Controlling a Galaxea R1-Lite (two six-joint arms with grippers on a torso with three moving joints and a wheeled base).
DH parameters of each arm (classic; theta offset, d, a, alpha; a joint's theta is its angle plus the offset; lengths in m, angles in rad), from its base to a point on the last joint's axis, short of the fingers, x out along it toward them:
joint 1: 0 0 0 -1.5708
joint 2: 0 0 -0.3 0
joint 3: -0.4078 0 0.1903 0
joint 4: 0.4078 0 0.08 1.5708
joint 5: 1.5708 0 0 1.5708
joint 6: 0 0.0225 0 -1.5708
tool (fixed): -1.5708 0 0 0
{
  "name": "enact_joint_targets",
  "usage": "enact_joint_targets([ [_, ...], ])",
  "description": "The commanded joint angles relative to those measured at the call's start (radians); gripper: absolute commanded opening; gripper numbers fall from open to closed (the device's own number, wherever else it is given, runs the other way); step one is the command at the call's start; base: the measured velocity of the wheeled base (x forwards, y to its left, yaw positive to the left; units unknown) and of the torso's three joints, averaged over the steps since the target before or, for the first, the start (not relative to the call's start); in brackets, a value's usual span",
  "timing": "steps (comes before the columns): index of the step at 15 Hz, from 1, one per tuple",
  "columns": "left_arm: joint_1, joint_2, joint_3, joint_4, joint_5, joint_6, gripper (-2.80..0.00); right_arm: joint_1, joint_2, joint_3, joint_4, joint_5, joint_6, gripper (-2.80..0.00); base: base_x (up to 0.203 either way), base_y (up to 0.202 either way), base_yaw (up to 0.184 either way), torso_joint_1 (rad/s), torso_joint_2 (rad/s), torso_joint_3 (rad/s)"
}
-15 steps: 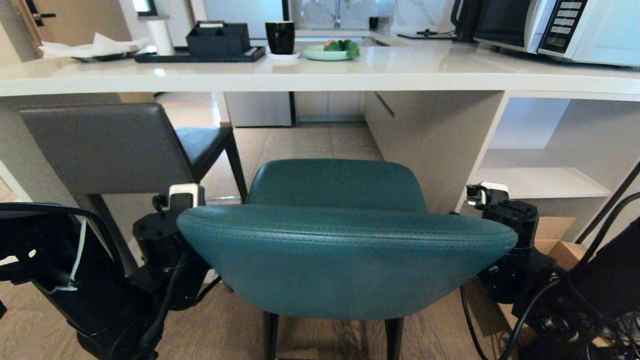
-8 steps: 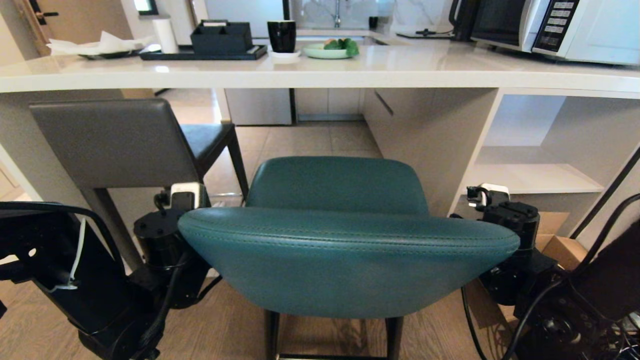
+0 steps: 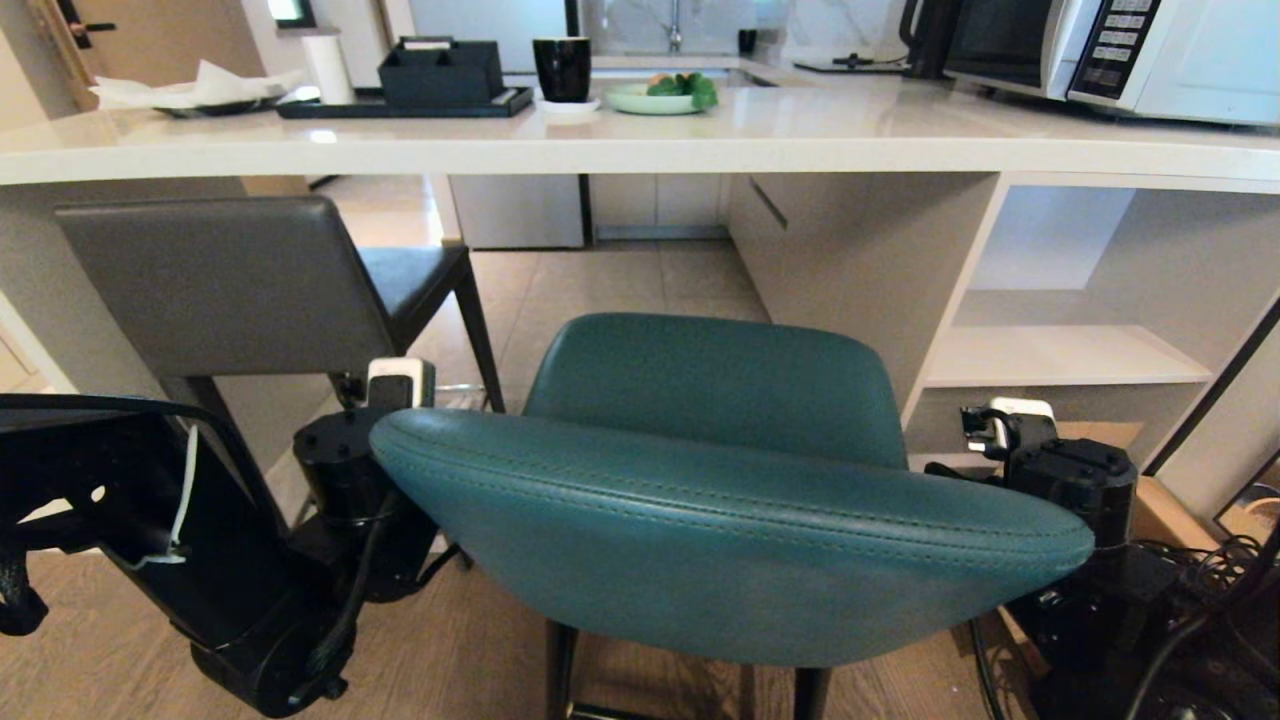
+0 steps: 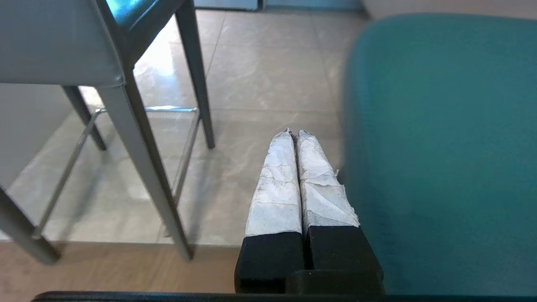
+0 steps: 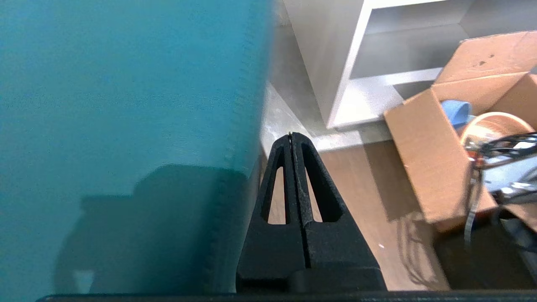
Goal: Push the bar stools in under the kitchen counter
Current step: Pull the blue chair out from under the dining table
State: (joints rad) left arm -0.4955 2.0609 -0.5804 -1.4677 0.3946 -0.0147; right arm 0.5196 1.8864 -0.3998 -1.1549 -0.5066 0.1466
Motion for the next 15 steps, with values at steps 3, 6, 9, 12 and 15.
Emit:
enact_joint_targets([
  [3,0.009,0.027,-0.027,-0.008,0.007,0.015,-2.80,0.048,-0.074,0.013,-0.020,0.002,-0.028,-2.80,0.000,0.000,0.000,0.000,0.00,0.000],
  [6,0.007,0.016,-0.002,-0.007,0.008,0.015,-2.80,0.046,-0.056,0.006,-0.019,0.008,-0.030,-2.80,0.000,0.000,0.000,0.000,0.00,0.000],
  [9,0.001,-0.021,0.068,-0.006,0.006,0.015,-2.80,0.039,0.013,-0.025,-0.023,0.011,-0.025,-2.80,0.000,0.000,0.000,0.000,0.00,0.000],
  [12,-0.003,-0.068,0.121,-0.002,-0.006,0.015,-2.80,0.034,0.076,-0.083,-0.025,0.011,-0.020,-2.80,0.000,0.000,0.000,0.000,0.00,0.000],
  [15,-0.001,-0.135,0.138,0.051,-0.008,0.013,-2.80,0.023,0.132,-0.144,-0.025,0.011,-0.021,-2.80,0.000,0.000,0.000,0.000,0.00,0.000],
])
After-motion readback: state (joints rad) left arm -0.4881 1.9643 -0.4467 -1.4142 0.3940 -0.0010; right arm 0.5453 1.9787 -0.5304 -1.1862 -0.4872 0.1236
